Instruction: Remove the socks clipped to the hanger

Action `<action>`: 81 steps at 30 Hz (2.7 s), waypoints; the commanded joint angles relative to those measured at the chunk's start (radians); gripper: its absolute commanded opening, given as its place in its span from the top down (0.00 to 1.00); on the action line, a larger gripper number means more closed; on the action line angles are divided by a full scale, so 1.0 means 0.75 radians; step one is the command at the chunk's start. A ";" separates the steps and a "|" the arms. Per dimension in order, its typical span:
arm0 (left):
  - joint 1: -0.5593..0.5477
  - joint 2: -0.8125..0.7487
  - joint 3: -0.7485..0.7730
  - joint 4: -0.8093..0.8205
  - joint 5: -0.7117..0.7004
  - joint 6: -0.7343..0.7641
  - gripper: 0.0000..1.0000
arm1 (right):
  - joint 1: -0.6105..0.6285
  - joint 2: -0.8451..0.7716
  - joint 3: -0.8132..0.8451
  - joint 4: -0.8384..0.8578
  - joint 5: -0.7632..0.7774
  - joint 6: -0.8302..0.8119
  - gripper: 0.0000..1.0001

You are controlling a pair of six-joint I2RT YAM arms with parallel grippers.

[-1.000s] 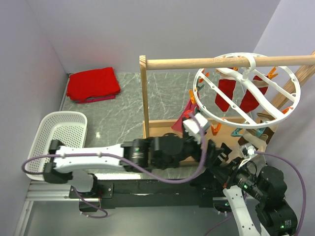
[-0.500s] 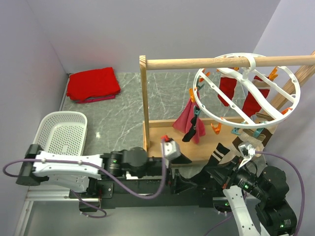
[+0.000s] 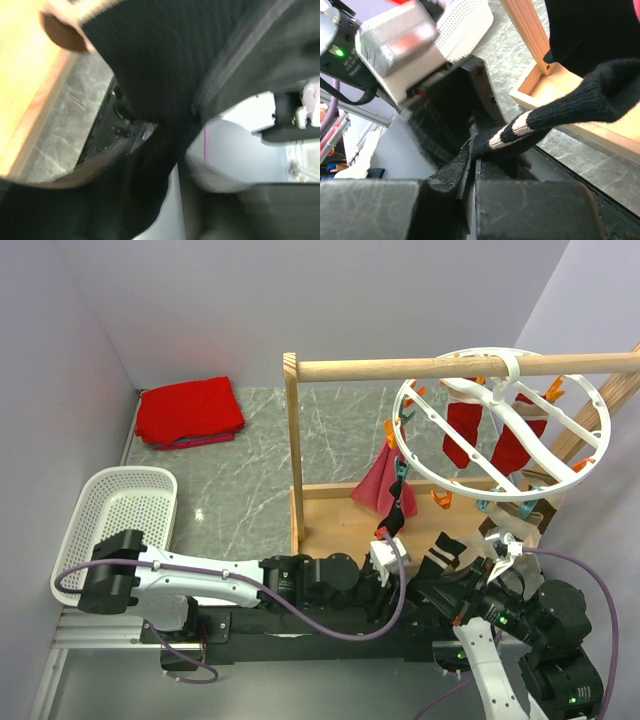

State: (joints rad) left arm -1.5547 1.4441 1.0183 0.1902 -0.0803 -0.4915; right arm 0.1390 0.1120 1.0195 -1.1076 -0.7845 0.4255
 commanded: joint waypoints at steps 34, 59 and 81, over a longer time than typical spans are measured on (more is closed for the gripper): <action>0.661 -0.989 -0.309 -0.871 -0.738 -0.482 0.99 | -0.007 0.016 -0.038 0.010 0.177 -0.085 0.20; 2.457 -0.741 -0.182 -1.008 -0.447 -0.422 0.75 | -0.005 0.014 -0.013 -0.012 0.146 -0.087 0.20; 2.556 -0.790 -0.073 -1.035 -0.168 -0.488 0.04 | -0.005 0.010 -0.003 -0.031 0.142 -0.087 0.19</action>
State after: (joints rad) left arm 0.3595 0.8791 0.9226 -0.6106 -0.2756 -0.8700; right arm 0.1375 0.1059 1.0080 -1.1492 -0.6632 0.3679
